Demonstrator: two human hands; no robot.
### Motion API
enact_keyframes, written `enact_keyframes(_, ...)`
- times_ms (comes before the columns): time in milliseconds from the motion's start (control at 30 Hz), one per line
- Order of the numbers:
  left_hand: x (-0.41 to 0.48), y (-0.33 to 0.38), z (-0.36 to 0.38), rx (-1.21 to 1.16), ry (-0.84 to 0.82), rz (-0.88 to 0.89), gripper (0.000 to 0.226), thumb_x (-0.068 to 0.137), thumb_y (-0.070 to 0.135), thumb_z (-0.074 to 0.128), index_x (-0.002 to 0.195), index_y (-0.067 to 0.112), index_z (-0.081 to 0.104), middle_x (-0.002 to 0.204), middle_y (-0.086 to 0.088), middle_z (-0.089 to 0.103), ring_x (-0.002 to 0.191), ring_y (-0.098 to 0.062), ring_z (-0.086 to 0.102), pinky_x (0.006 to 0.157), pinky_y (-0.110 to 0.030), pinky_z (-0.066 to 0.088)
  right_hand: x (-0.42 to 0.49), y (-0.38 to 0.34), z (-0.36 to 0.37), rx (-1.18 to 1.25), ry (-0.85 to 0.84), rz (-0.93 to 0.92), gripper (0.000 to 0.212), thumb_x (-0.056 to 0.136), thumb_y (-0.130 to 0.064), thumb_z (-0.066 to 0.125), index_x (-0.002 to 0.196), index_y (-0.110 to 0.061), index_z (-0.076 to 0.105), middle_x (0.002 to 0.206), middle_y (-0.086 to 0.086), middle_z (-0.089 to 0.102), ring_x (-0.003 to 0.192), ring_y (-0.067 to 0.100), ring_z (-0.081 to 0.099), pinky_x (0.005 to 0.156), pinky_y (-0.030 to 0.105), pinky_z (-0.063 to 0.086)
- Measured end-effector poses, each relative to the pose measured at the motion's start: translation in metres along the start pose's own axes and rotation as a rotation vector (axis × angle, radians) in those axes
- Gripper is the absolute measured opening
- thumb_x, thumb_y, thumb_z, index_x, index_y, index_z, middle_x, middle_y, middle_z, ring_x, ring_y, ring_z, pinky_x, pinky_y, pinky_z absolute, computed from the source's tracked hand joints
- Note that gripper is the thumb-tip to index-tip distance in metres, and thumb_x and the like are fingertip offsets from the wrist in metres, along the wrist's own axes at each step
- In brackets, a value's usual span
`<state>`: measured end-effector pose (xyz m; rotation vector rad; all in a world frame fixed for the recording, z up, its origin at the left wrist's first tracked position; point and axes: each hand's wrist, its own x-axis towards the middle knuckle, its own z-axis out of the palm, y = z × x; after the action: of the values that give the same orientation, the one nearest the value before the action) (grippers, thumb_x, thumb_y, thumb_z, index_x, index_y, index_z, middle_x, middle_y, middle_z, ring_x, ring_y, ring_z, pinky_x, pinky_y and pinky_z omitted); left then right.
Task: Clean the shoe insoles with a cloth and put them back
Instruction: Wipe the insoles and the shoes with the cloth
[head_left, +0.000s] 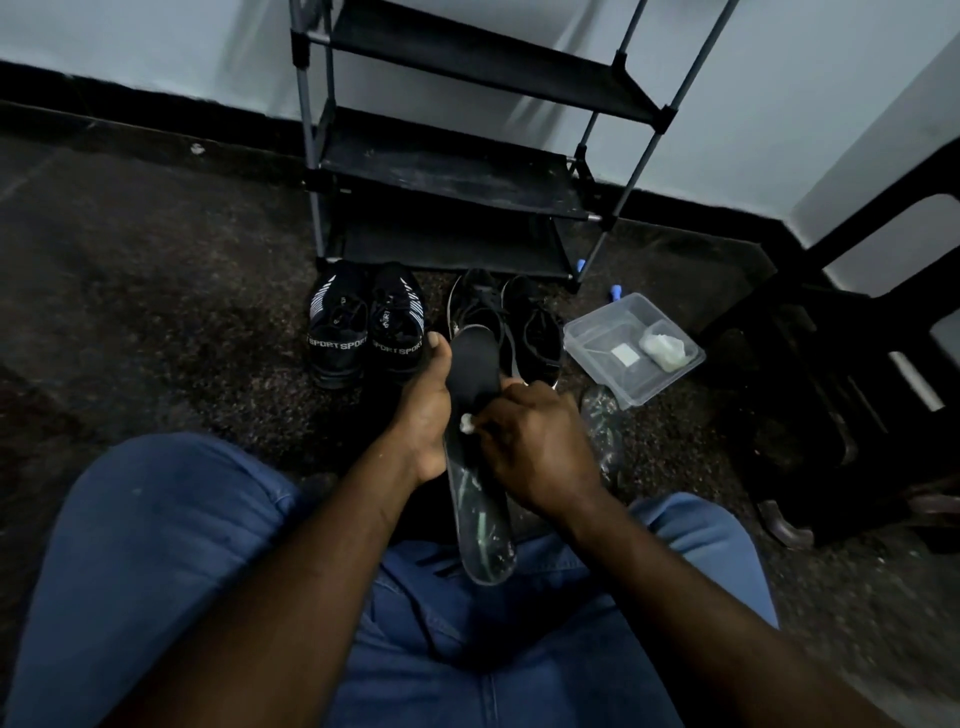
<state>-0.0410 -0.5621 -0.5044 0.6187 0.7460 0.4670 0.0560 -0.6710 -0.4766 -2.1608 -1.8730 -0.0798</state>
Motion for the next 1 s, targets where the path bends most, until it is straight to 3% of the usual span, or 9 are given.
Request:
enact_keyframes(100,-0.002,0.000,0.005,0.002,0.013,0.017,0.081,0.092,0.079,0.037,0.121,0.013,0.073,0.115,-0.014,0.075,0.091,-0.027,0.075,0.074,-0.036,0.060,0.015,0.011,-0.005,-0.019,0.052,0.053,0.020,0.084,-0.039,0.061,0.091,-0.027,0.076,0.088,-0.004,0.069,0.086,0.026,0.062,0.074,0.042,0.050)
enact_keyframes(233,-0.006,-0.010,0.009,0.077,-0.061,0.028,0.071,0.096,0.073,0.038,0.133,0.019,0.066,0.127,-0.011,0.071,0.118,-0.027,0.068,0.100,-0.044,0.053,0.041,0.025,-0.014,0.084,0.227,0.297,0.019,0.086,-0.037,0.062,0.094,-0.027,0.076,0.089,-0.003,0.073,0.086,0.024,0.064,0.076,0.044,0.053)
enact_keyframes(367,-0.006,-0.008,0.009,0.087,-0.053,0.053,0.065,0.098,0.070,0.038,0.130,0.021,0.067,0.125,-0.011,0.072,0.119,-0.026,0.068,0.110,-0.048,0.047,0.043,0.003,-0.013,0.017,0.162,0.091,0.027,0.087,-0.038,0.051,0.090,-0.023,0.073,0.082,-0.003,0.067,0.081,0.025,0.061,0.072,0.043,0.048)
enact_keyframes(533,-0.004,-0.006,0.008,0.134,-0.095,0.042,0.073,0.095,0.077,0.030,0.125,0.025,0.071,0.126,-0.009,0.072,0.117,-0.025,0.069,0.105,-0.045,0.050,0.049,0.022,-0.013,0.019,0.253,0.262,0.013,0.089,-0.036,0.064,0.093,-0.028,0.074,0.086,-0.004,0.071,0.085,0.025,0.062,0.076,0.041,0.047)
enact_keyframes(700,-0.001,-0.003,0.005,0.085,-0.068,0.019,0.091,0.086,0.088,0.028,0.133,0.018,0.065,0.128,-0.016,0.069,0.121,-0.032,0.066,0.111,-0.056,0.045,0.036,0.005,-0.010,-0.050,0.143,0.030,0.015,0.086,-0.035,0.063,0.095,-0.029,0.074,0.086,-0.006,0.068,0.084,0.024,0.060,0.076,0.041,0.045)
enact_keyframes(833,-0.004,-0.003,0.010,0.097,-0.105,-0.008,0.086,0.090,0.084,0.022,0.128,0.022,0.069,0.126,-0.009,0.072,0.117,-0.025,0.069,0.100,-0.043,0.053,0.047,0.022,-0.015,0.042,0.274,0.260,0.017,0.089,-0.037,0.064,0.096,-0.028,0.077,0.088,-0.004,0.073,0.087,0.024,0.064,0.079,0.043,0.049)
enact_keyframes(1000,-0.003,-0.002,0.006,0.110,-0.058,0.011,0.088,0.085,0.088,0.029,0.120,0.019,0.071,0.122,-0.016,0.072,0.114,-0.029,0.070,0.099,-0.047,0.054,0.034,0.004,-0.007,-0.048,0.180,0.039,0.017,0.086,-0.037,0.063,0.095,-0.031,0.076,0.086,-0.008,0.069,0.085,0.021,0.059,0.076,0.041,0.044)
